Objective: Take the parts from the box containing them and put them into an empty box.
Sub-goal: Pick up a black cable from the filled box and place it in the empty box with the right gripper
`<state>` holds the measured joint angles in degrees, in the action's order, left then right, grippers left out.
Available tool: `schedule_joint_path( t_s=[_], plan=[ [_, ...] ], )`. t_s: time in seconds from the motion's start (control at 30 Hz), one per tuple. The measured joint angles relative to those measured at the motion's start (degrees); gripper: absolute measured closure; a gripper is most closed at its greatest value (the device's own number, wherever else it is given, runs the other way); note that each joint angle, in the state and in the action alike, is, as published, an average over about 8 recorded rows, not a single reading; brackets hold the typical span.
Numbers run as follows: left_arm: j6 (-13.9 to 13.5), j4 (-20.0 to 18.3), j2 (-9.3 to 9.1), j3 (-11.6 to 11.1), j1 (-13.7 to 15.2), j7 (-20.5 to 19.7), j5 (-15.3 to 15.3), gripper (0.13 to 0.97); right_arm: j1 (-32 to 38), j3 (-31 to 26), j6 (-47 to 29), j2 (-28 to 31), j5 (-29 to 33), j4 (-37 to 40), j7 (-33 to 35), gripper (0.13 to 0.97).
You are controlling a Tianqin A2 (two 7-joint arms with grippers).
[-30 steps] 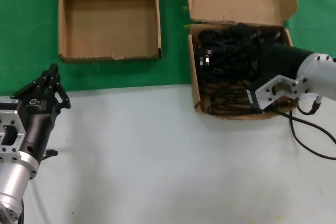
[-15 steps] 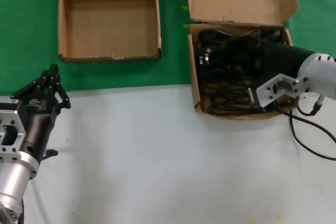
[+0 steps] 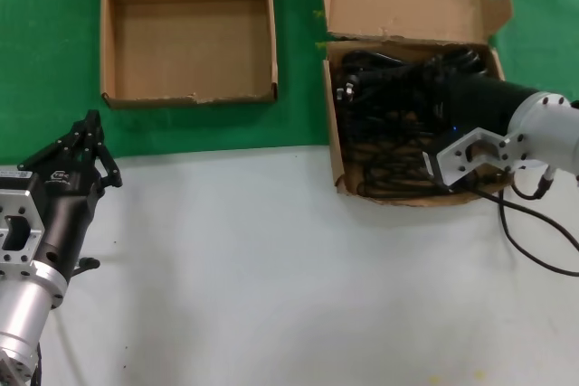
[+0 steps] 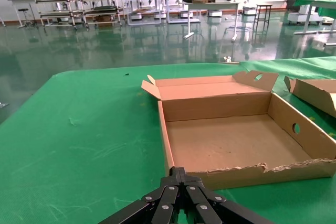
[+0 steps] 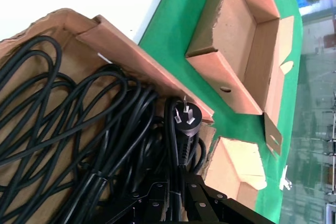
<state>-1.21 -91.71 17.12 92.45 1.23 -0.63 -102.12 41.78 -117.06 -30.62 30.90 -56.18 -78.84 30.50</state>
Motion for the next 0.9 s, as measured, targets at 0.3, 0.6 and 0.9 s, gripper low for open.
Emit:
schedule_joint_path(
  t_s=[0.3, 0.6, 0.9],
  plan=[
    [0.0, 0.0, 0.0, 0.0, 0.0, 0.0, 0.0, 0.952, 0.07, 2.85, -1.78, 0.66, 2.04, -7.27, -3.66, 0.914],
    [0.0, 0.0, 0.0, 0.0, 0.0, 0.0, 0.0, 0.952, 3.19, 4.35, -3.47, -4.22, 4.86, -13.78, -8.12, 0.915],
    [0.0, 0.0, 0.0, 0.0, 0.0, 0.0, 0.0, 0.952, 6.89, 0.5, -0.59, -13.82, 4.7, -8.64, -7.17, 0.916]
  ],
)
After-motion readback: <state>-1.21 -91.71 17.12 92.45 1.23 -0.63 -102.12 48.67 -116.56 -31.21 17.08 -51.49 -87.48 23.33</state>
